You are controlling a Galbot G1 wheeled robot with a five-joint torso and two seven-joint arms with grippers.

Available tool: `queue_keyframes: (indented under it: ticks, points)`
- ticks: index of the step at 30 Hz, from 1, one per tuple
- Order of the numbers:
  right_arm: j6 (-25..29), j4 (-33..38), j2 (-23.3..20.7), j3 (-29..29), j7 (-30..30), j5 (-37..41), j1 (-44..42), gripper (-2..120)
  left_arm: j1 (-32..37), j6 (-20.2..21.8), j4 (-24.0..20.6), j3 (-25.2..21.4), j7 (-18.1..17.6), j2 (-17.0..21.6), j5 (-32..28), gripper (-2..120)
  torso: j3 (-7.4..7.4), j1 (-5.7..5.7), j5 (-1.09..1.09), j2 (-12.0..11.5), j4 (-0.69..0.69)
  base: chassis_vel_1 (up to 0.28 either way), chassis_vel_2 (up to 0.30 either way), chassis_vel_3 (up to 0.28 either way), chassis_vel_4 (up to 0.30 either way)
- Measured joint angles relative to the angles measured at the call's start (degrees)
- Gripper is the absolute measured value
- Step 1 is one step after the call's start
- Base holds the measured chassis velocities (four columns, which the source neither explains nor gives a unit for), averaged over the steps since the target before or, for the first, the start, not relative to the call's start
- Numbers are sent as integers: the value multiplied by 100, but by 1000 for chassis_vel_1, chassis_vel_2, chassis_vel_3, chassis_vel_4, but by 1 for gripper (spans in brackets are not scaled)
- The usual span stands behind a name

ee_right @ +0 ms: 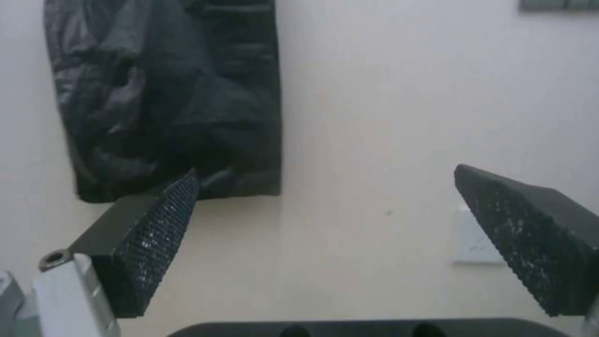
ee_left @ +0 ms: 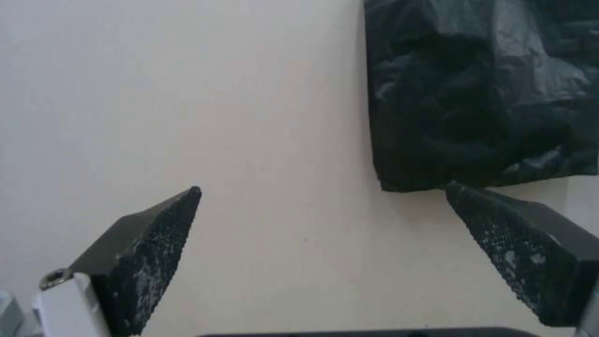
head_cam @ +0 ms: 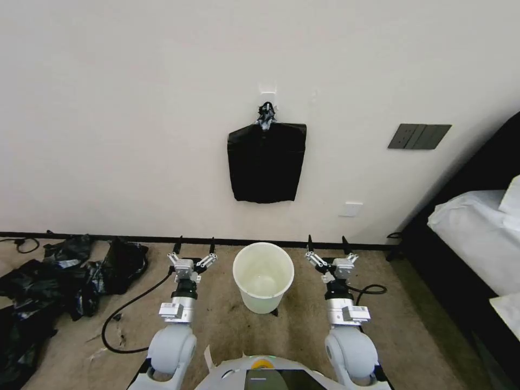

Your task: Place a trash bag onto the trash bin.

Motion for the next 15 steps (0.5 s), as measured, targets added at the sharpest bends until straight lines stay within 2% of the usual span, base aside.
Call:
queue_keyframes:
  ticks: [5,9,15]
  points:
    - [8,-131,-130,-247,-182,405,266,100,55,-51,0,-28,27,0,-8,100,0,0,0,0,0,0,0,0,0]
    - [-51,-268,-358,-611,-397,1012,729,100,127,-92,-22,-59,42,-3,-19,100,0,0,0,0,1,0,0,0,0]
    - [-536,-566,-705,-1119,-543,2347,1808,100,173,-129,-35,-154,75,-13,-25,100,0,0,0,0,0,0,0,0,0]
